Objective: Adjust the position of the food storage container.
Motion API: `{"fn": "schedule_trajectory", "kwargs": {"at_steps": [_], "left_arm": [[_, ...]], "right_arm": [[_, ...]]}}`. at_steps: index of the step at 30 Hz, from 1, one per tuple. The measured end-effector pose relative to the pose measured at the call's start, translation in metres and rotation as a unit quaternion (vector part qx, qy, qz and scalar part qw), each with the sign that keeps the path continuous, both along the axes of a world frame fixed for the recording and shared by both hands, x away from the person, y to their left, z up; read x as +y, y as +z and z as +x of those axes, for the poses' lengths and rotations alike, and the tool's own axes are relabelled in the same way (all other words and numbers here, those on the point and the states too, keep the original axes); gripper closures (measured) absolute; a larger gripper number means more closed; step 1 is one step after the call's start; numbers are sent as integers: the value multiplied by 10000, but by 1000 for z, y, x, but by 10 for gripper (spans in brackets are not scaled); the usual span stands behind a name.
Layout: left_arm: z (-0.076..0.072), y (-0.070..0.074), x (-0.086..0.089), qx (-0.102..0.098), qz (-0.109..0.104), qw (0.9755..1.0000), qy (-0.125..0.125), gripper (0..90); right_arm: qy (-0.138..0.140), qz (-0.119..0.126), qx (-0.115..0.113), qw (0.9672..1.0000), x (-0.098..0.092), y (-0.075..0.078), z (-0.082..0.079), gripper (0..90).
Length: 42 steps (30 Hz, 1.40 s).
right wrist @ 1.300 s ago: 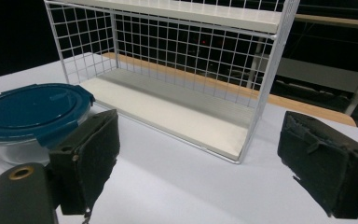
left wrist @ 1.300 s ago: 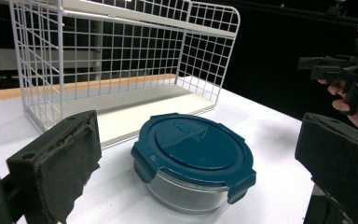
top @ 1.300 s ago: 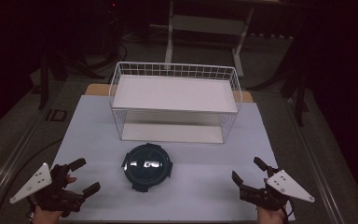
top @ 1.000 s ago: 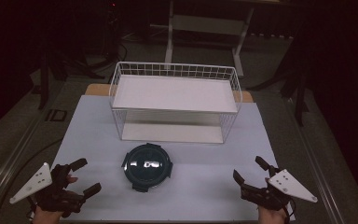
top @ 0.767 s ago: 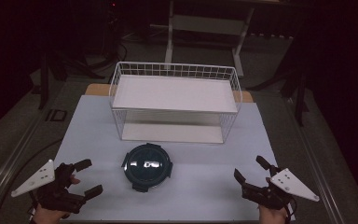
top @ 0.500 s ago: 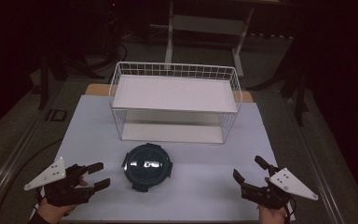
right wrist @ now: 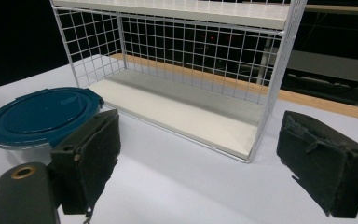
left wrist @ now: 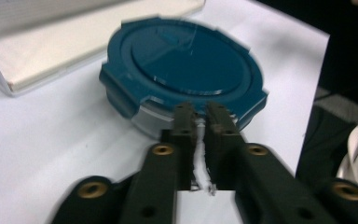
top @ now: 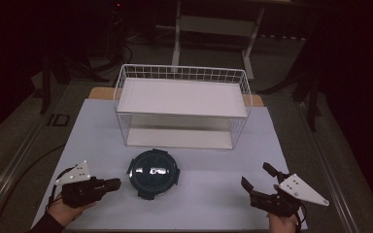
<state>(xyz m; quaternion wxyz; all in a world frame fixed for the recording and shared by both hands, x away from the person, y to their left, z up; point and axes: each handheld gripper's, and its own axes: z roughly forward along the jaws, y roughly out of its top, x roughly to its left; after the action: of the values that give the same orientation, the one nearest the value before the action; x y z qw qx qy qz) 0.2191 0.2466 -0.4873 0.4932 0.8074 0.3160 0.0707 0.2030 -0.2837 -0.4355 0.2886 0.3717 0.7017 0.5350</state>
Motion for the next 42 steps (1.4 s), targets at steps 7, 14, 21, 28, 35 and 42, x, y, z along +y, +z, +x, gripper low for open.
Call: {"fn": "schedule_trajectory", "kwargs": {"at_steps": [7,14,21,28,35,42], "left_arm": [[4,-16,-18,360,319,9984,-310,898],[4,-21,-34,454,367,9971,-485,899],[3,-19,-45,421,478,9962,-602,898],[3,-19,-50,440,471,9959,-640,899],[1,-19,-65,445,498,9945,-811,899],[1,-19,-69,455,506,9940,-857,898]], "right_arm": [[23,13,40,10000,-1,-1,1,134],[31,37,64,10000,-1,-1,1,134],[32,65,85,9999,-3,-2,2,135],[44,76,113,9999,-3,-2,3,135],[53,82,133,9999,-3,-2,3,135],[67,95,154,9998,-3,-3,4,135]]}}
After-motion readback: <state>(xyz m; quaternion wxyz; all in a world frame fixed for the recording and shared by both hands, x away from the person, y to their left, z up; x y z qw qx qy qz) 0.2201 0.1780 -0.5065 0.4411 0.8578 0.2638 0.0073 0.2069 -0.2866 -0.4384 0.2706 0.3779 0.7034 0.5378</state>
